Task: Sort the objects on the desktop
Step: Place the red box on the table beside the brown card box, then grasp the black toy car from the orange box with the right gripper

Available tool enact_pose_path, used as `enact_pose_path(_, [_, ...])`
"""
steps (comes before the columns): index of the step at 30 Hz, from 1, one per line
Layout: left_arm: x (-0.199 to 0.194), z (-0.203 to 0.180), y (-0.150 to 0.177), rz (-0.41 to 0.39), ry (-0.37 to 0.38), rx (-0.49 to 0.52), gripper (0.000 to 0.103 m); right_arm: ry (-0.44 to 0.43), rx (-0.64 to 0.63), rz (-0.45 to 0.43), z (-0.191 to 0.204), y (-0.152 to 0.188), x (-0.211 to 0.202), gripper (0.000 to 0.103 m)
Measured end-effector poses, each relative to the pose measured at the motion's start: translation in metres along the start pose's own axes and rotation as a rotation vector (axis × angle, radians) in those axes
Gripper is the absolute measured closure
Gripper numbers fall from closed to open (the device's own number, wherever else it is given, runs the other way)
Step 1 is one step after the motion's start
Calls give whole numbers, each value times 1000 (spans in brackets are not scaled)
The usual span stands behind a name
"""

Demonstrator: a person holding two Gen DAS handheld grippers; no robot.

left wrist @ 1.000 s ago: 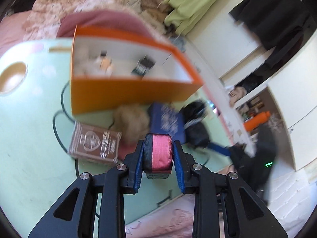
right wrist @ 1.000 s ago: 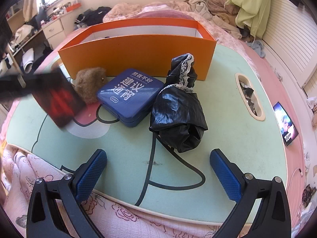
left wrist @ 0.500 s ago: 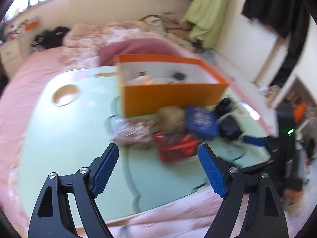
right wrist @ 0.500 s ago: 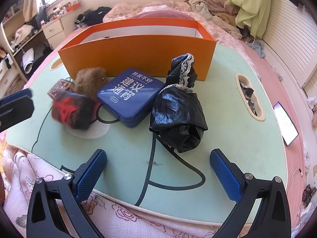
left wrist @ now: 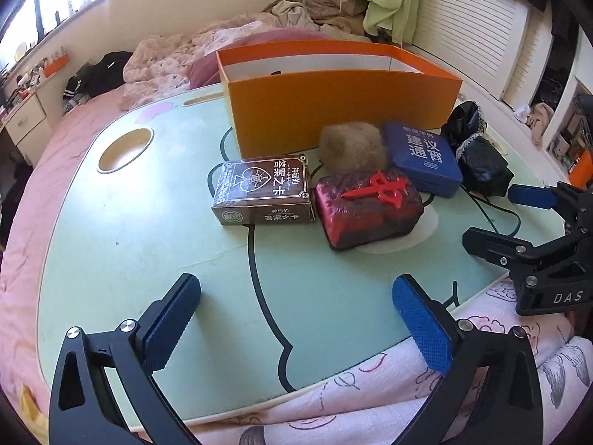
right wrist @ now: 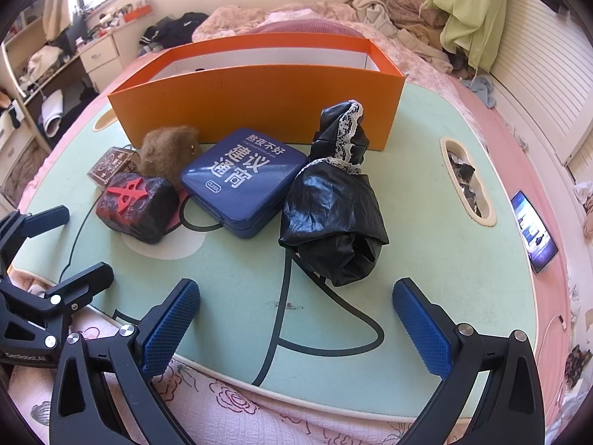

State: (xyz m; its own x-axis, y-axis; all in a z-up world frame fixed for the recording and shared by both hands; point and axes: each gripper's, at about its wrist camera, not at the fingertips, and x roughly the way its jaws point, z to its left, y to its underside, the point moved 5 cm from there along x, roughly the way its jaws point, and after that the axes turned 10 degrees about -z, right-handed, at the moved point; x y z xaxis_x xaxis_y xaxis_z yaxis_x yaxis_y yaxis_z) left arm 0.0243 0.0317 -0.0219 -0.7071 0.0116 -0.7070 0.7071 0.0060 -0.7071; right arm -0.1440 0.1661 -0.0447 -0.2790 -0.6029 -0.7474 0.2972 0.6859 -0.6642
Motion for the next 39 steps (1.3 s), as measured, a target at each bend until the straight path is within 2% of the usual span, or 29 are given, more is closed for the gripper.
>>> enact_pose_path(16, [7, 2, 4, -8, -5, -12, 0, 9, 14, -1, -1, 0, -2, 0])
enact_pose_path(18, [9, 3, 3, -9, -5, -13, 0, -16, 25, -27, -2, -2, -7, 12])
enact_pose_path(19, [9, 3, 3, -9, -6, -13, 0, -49, 40, -37, -2, -4, -11, 26])
enact_pose_path(20, [9, 3, 3, -8, -6, -13, 0, -77, 55, -42, -2, -5, -13, 36])
enact_pose_path(22, [9, 3, 3, -8, -6, -13, 0, -116, 98, -58, -5, -13, -20, 47])
enact_pose_path(25, [9, 4, 3, -8, -7, -13, 0, -143, 194, -82, -11, -40, -35, 54])
enact_pose_path(30, [9, 3, 2, -8, -10, -14, 0, -156, 248, -79, -15, -114, -39, 54])
enact_pose_path(31, [9, 4, 2, -8, -10, -14, 0, -172, 261, -67, -14, -127, -36, 51])
enact_pose_path(34, [9, 4, 2, -9, -10, -14, 0, -183, 286, 49, -14, -167, 0, 50])
enact_pose_path(37, [9, 4, 2, -10, -9, -14, 0, -151, 320, 151, -13, -189, 46, 50])
enact_pose_path(39, [9, 4, 1, -12, -9, -15, 0, -100, 339, 221, -14, -191, 79, 50])
